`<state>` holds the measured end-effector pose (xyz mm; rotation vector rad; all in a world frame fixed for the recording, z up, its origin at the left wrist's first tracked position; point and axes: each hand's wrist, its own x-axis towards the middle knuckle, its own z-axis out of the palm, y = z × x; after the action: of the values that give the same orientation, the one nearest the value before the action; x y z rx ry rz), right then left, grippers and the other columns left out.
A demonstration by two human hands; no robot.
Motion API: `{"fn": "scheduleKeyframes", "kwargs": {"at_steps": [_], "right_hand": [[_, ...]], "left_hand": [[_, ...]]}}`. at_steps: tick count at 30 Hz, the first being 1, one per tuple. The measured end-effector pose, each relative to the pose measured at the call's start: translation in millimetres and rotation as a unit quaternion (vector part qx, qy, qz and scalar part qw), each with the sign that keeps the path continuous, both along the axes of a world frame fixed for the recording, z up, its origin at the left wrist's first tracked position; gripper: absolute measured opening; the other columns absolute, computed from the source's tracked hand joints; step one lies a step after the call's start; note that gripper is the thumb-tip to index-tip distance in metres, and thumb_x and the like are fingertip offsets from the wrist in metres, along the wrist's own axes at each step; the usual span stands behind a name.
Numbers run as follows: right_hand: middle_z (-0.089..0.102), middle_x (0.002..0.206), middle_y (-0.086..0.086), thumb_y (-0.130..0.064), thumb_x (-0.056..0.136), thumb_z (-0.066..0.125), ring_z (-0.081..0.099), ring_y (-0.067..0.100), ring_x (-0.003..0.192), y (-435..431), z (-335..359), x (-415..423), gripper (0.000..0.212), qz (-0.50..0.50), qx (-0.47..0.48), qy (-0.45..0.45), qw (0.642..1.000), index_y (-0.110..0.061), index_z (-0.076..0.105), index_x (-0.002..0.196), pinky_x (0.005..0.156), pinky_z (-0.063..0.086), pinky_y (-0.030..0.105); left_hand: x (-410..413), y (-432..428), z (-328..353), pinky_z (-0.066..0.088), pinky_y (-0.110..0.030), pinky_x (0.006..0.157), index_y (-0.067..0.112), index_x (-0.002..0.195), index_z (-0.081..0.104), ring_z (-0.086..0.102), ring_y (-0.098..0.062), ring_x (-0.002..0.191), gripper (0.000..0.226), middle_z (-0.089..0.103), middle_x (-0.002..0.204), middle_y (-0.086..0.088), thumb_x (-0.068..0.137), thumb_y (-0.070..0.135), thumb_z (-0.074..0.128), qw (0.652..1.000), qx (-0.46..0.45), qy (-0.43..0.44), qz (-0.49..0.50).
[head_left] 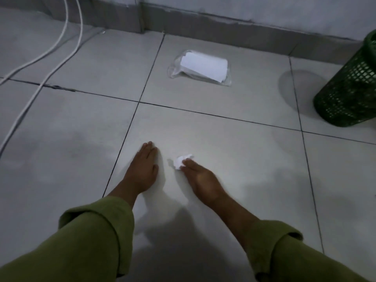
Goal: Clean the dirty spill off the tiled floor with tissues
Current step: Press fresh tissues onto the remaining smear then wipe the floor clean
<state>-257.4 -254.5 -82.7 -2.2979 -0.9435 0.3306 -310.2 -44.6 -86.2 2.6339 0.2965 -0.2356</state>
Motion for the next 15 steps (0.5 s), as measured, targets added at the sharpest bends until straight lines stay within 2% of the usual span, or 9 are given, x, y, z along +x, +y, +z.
{"fn": "scheduleKeyframes", "kwargs": {"at_steps": [1, 2, 5, 6, 7, 8, 10, 15], "right_hand": [[0.051, 0.139, -0.004, -0.029, 0.095, 0.044, 0.043, 0.012, 0.131, 5, -3, -8, 0.035, 0.068, -0.034, 0.002, 0.997, -0.023, 0.055, 0.128, 0.111, 0.022, 0.016], [0.047, 0.143, 0.002, -0.028, 0.096, 0.038, 0.041, 0.018, 0.133, 7, -4, -17, 0.038, 0.103, -0.050, 0.022, 0.993, -0.019, 0.049, 0.132, 0.110, 0.025, 0.017], [0.054, 0.135, 0.014, -0.015, 0.094, 0.029, 0.051, 0.030, 0.124, -4, -20, -27, 0.041, 0.177, -0.085, -0.068, 0.978, -0.008, 0.049, 0.129, 0.103, 0.043, 0.041], [0.053, 0.135, 0.015, -0.011, 0.092, 0.029, 0.050, 0.030, 0.124, -9, -28, -22, 0.043, 0.199, -0.093, -0.118, 0.968, -0.006, 0.048, 0.129, 0.103, 0.041, 0.043], [0.052, 0.136, 0.015, -0.009, 0.092, 0.027, 0.048, 0.029, 0.126, -14, -30, -16, 0.044, 0.211, -0.111, -0.132, 0.962, -0.006, 0.046, 0.131, 0.108, 0.035, 0.041], [0.049, 0.139, 0.015, -0.009, 0.094, 0.024, 0.046, 0.029, 0.129, -20, -31, -11, 0.044, 0.212, -0.120, -0.138, 0.960, -0.007, 0.044, 0.133, 0.114, 0.025, 0.039], [0.044, 0.143, 0.015, -0.009, 0.095, 0.023, 0.040, 0.030, 0.132, -27, -32, -1, 0.044, 0.195, -0.127, -0.142, 0.962, -0.008, 0.039, 0.136, 0.116, 0.012, 0.037], [0.055, 0.133, 0.016, -0.005, 0.086, 0.030, 0.053, 0.034, 0.120, -44, -23, 24, 0.045, 0.104, -0.139, -0.129, 0.976, -0.009, 0.040, 0.130, 0.112, 0.005, 0.033]], "left_hand": [[-1, 1, 0, 0.010, -0.038, 0.118, -0.005, 0.141, 0.024, 0.011, -0.033, 0.143, 0.069, 0.017, 0.153, -0.021, 0.080, 0.027, 0.028, 1.000, 0.001, 0.001, 0.004], [-3, 2, 1, 0.011, -0.038, 0.118, -0.005, 0.141, 0.024, 0.012, -0.033, 0.143, 0.069, 0.018, 0.152, -0.022, 0.081, 0.029, 0.027, 1.000, 0.004, 0.001, 0.007], [-3, 5, 1, 0.013, -0.040, 0.117, -0.007, 0.139, 0.028, 0.015, -0.037, 0.142, 0.073, 0.022, 0.150, -0.025, 0.080, 0.035, 0.022, 1.000, 0.013, -0.006, 0.012], [-3, 5, 2, 0.013, -0.041, 0.117, -0.007, 0.139, 0.028, 0.015, -0.037, 0.142, 0.071, 0.022, 0.150, -0.025, 0.081, 0.034, 0.023, 1.000, 0.015, -0.004, 0.014], [-2, 4, 3, 0.013, -0.041, 0.117, -0.006, 0.139, 0.028, 0.015, -0.036, 0.142, 0.070, 0.021, 0.150, -0.024, 0.081, 0.032, 0.025, 1.000, 0.016, -0.005, 0.015], [0, 2, 3, 0.014, -0.042, 0.117, -0.006, 0.140, 0.028, 0.015, -0.036, 0.142, 0.070, 0.021, 0.151, -0.024, 0.081, 0.031, 0.026, 1.000, 0.015, -0.005, 0.014], [5, -4, 5, 0.014, -0.042, 0.118, -0.005, 0.141, 0.025, 0.012, -0.034, 0.143, 0.070, 0.018, 0.152, -0.022, 0.080, 0.029, 0.029, 1.000, 0.015, 0.002, 0.009], [12, -22, 5, 0.012, -0.041, 0.117, 0.000, 0.143, 0.022, 0.007, -0.030, 0.144, 0.071, 0.011, 0.155, -0.017, 0.080, 0.031, 0.028, 1.000, 0.010, 0.019, -0.010]]}}
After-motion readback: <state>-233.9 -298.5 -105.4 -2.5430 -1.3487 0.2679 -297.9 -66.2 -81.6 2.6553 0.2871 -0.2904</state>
